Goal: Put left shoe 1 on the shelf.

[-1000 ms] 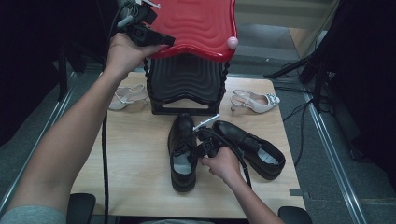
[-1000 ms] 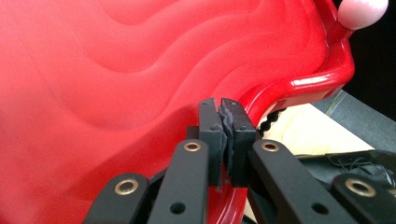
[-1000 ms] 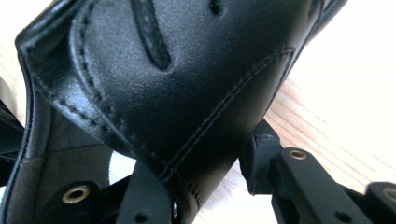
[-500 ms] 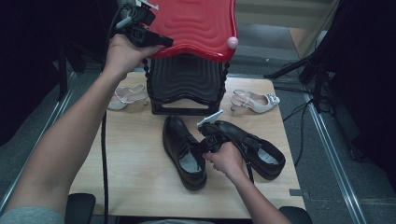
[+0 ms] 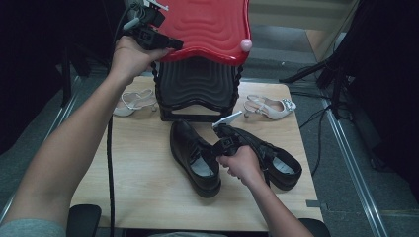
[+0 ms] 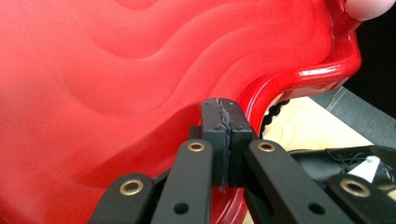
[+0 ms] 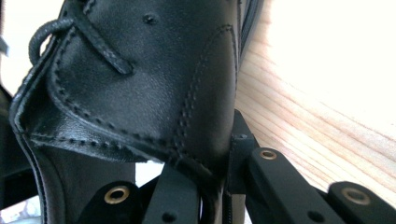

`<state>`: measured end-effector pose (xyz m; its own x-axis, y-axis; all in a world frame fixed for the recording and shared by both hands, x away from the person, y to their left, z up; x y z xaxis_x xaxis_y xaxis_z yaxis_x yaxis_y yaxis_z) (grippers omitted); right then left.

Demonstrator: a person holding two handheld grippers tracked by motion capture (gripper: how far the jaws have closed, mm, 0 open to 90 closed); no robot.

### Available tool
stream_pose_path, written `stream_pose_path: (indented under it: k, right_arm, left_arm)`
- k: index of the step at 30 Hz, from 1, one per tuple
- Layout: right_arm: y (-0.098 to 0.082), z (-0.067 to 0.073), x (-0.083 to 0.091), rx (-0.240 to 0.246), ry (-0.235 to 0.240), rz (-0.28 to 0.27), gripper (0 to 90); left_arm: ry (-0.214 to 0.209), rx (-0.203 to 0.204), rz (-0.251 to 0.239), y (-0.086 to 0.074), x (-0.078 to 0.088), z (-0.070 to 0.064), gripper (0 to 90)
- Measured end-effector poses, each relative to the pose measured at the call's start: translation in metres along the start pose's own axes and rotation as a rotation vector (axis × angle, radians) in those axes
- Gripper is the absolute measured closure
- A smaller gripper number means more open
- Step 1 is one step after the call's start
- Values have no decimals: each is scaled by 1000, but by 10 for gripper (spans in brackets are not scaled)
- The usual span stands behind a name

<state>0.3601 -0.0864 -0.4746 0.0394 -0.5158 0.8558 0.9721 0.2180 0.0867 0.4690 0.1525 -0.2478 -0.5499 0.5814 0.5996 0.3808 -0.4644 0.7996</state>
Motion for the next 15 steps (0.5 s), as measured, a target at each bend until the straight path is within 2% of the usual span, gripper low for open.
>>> stream_pose_path:
  k: [5,7,9,15]
  right_arm:
    - [3,10,22,20,30,-34,869]
    - [5,13,30,28,33,-46,869]
    - [8,15,37,23,43,-58,869]
    - [13,20,55,27,39,-83,870]
  left_arm:
    - [-5,-13,3,-1,1,1,900]
    - [-7,1,-2,-1,0,1,900]
    - [-14,-2,2,-1,1,2,900]
    - [-13,-3,3,-1,1,2,900]
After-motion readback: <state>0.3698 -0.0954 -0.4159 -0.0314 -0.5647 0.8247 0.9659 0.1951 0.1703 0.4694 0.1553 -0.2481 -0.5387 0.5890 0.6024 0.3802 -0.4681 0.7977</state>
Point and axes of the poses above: each handheld gripper's, and its own axes: x roughly backward along the jaws, y roughly out of its top, z roughly to its left, the point moved 1 cm from there along -x, roughly forward along the jaws, and after that the axes turned 11 degrees about -x, right-handed, at the moved point
